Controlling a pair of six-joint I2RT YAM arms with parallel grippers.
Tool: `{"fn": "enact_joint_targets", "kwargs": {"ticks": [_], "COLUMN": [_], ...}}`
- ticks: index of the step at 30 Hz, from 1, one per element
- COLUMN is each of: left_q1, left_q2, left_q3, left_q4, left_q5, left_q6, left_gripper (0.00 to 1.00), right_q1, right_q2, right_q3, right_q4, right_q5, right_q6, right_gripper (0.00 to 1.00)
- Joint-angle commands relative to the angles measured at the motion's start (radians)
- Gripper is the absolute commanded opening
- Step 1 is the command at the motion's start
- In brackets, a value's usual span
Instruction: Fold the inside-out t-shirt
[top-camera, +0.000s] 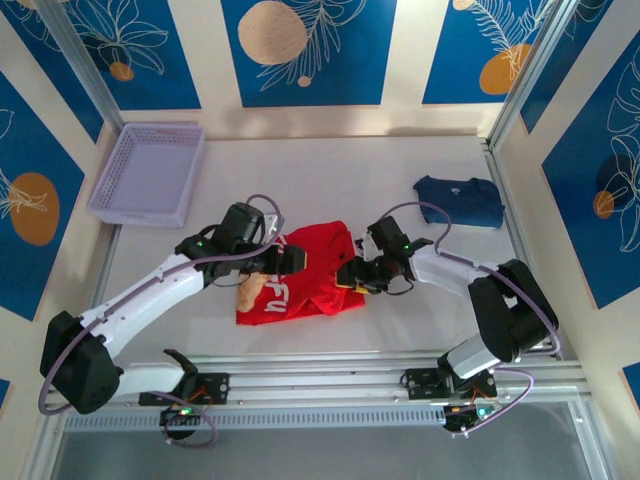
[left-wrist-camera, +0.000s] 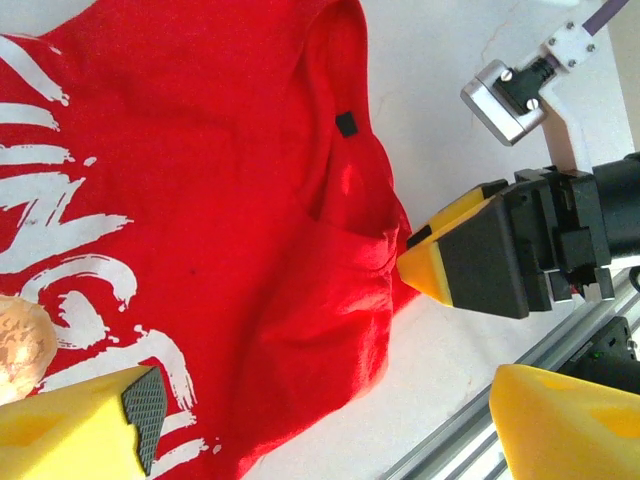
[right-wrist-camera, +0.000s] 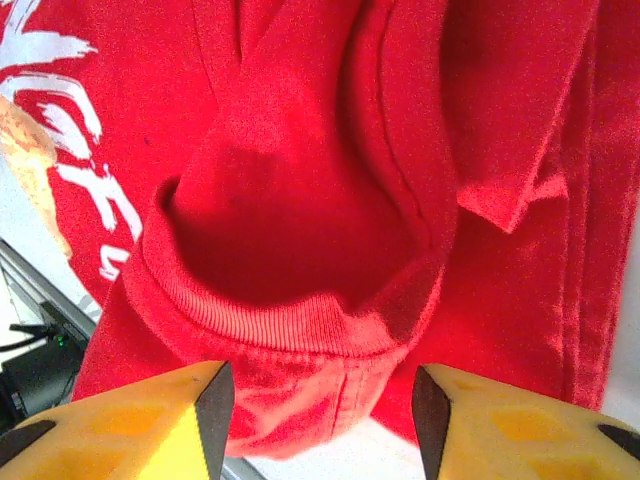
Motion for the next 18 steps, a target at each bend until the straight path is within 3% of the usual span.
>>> {"fn": "enact_joint_targets", "kwargs": {"ticks": [1,4,13,18], "left_q1": [0.009,0.009,0.011,0.013], "left_q2": [-0.018,-0.021,-0.033,-0.031], "left_q3": [-0.024,-0.026,-0.037,-0.037], "left_q4": [-0.015,-0.018,-0.030,-0.040], "left_q5": [0.010,0.012,-0.002,-0.006], "left_q6": [-0.013,-0.011,-0.004,0.007], "left_gripper": [0.84,0.84,0.85,0.85], "right_q1": [0.022,0.030,0.028,0.025], "right_q2": [0.046,0.077,0.021,-0.017], "right_q3": [0.000,0.013,0.017,0.020], "right_q4": [0.057,0.061,-0.002,-0.045], "right_q5": [0.000,0.011,0.092,0.120], "right_q6": [0.028,0.026,0.003,-0.012], "right_gripper": [0.51,0.43,0.07,0.00]}}
